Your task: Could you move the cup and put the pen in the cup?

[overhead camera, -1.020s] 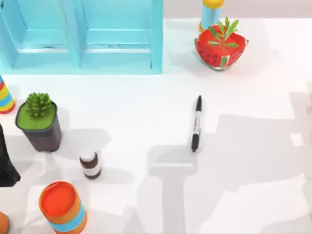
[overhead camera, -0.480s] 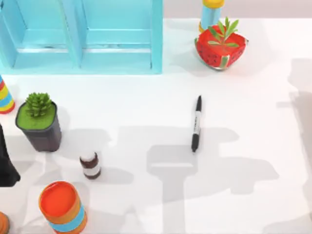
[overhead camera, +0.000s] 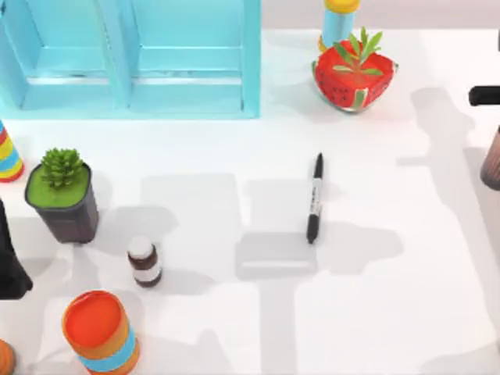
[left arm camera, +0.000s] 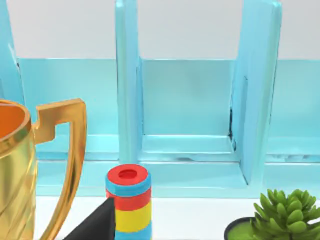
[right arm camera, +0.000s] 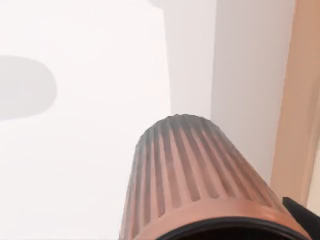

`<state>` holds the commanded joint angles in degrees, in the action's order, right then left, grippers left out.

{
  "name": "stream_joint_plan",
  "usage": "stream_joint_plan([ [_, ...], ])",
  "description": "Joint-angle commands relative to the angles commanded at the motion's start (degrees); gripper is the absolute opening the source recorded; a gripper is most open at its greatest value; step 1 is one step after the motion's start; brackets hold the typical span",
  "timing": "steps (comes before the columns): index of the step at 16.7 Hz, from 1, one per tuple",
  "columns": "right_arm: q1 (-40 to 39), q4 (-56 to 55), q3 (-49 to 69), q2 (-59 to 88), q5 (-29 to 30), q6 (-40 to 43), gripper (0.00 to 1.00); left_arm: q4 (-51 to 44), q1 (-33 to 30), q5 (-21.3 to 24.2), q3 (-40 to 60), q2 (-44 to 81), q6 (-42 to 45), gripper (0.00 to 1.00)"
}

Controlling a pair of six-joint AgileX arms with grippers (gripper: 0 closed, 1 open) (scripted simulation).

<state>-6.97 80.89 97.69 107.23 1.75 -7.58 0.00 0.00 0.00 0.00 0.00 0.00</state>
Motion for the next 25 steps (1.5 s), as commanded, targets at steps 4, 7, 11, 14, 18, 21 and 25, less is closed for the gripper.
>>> stream_joint_plan([
  [4,-11.9,-5.2,0.1,4.5,1.3,-12.8,0.00,0.0,0.0,0.0,0.0,0.0,0.0,1.00],
  [7,-16.6,-8.9,-0.1,7.8,2.5,-17.1,0.00,0.0,0.0,0.0,0.0,0.0,0.0,1.00],
  [11,-16.8,-9.1,-0.2,8.1,2.4,-17.4,0.00,0.0,0.0,0.0,0.0,0.0,0.0,1.00],
  [14,-17.0,-11.4,-2.3,8.6,2.5,-17.5,0.00,0.0,0.0,0.0,0.0,0.0,0.0,1.00],
  [18,-17.2,-18.1,-7.0,9.9,2.6,-17.7,0.00,0.0,0.0,0.0,0.0,0.0,0.0,1.00],
  [21,-17.4,-18.5,-7.4,10.2,2.7,-17.8,0.00,0.0,0.0,0.0,0.0,0.0,0.0,1.00],
  [25,-17.4,-18.5,-7.4,10.2,2.7,-17.8,0.23,0.0,0.0,0.0,0.0,0.0,0.0,1.00],
])
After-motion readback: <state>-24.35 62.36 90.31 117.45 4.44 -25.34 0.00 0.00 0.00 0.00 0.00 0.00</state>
